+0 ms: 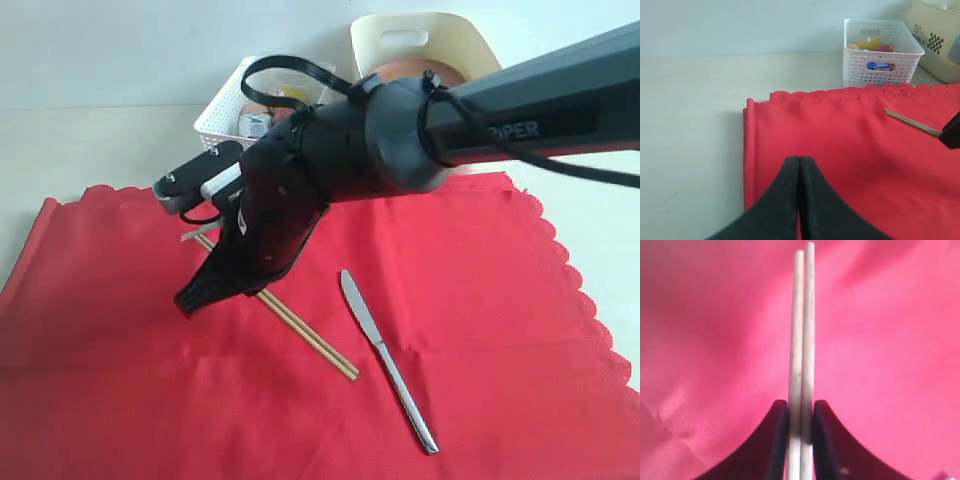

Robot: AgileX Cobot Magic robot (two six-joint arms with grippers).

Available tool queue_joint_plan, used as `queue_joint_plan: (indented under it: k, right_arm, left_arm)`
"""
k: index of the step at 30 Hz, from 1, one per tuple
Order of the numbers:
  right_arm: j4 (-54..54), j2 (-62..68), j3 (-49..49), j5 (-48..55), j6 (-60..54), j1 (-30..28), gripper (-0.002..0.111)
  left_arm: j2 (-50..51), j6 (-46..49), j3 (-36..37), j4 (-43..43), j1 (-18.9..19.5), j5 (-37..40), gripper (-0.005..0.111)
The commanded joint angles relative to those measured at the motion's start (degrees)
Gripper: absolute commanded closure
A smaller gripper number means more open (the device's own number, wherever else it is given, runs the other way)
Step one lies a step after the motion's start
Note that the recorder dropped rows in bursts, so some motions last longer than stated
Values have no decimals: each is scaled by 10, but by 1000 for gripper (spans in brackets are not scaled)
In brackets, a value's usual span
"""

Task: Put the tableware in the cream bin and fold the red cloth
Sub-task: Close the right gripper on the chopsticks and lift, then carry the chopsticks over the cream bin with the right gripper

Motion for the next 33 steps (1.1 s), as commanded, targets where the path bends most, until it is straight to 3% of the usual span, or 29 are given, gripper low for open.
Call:
queue_joint_plan:
  k: [1, 14, 22, 33]
  right_arm:
    - [-8, -38, 0, 2, -5, -2, 106]
    - [-10, -159, 0, -69, -6, -76, 108]
    - [-25, -166, -41, -97, -6, -137, 108]
    - [-21, -161, -57, -273, -5, -210, 108]
  left_arm:
    - [1, -3, -2, 1, -3, -6, 107]
    - [1, -3, -2, 1, -3, -6, 107]
    - [1, -3, -2, 1, -3, -6, 107]
    - [1, -3, -2, 1, -3, -6, 107]
